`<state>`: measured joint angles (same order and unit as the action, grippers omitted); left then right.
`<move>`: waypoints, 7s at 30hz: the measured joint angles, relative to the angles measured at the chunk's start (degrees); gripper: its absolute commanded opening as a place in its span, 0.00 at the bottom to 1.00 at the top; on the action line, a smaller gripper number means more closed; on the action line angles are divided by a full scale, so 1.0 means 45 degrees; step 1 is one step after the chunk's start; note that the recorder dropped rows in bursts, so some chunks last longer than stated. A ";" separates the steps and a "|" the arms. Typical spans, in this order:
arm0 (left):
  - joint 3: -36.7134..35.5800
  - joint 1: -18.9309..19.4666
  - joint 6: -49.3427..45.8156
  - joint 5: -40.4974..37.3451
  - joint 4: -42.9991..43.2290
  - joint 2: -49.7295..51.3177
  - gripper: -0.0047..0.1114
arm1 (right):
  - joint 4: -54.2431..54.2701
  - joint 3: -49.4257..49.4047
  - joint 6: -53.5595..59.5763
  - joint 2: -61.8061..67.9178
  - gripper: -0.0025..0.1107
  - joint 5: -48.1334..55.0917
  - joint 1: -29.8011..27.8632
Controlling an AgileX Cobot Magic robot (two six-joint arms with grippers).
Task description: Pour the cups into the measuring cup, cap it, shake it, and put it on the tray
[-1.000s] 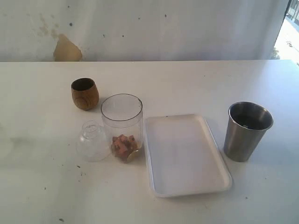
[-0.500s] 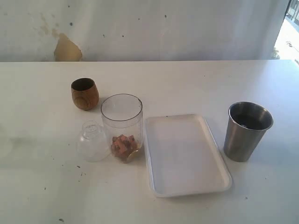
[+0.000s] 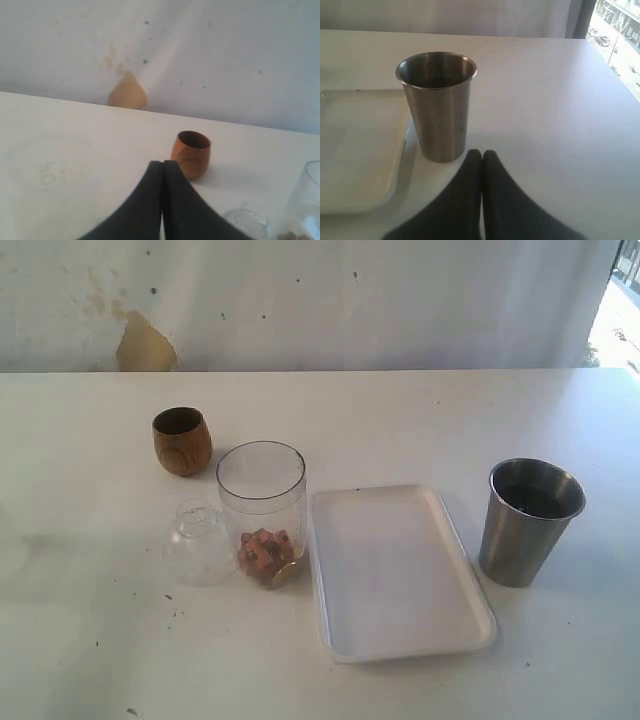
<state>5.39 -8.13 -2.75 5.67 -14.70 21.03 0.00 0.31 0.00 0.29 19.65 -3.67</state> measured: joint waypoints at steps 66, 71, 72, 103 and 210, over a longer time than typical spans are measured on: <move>-0.1147 0.2422 0.1172 -0.4076 0.3865 -0.4615 0.04 | -0.0546 0.0000 0.0000 0.0000 0.02 0.0000 0.0000; -0.1147 0.2422 0.1172 -0.4076 0.3865 -0.4615 0.04 | -0.0671 0.0000 0.0000 0.0000 0.02 -0.0025 0.0000; -0.1147 0.2422 0.1172 -0.4076 0.3865 -0.4615 0.04 | -0.0705 0.0000 0.0000 0.0000 0.02 -0.0095 0.0000; -0.1147 0.2422 0.1172 -0.4076 0.3865 -0.4615 0.04 | -0.0897 -0.0039 -0.3637 0.0000 0.75 -0.8643 0.0000; -0.1147 0.2422 0.1172 -0.4076 0.3865 -0.4615 0.04 | -0.2876 0.4319 -0.1347 2.4933 0.95 -1.9717 0.0000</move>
<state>0.23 2.77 2.53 -12.67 2.69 0.26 -12.94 19.74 -6.06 112.49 -69.08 -3.67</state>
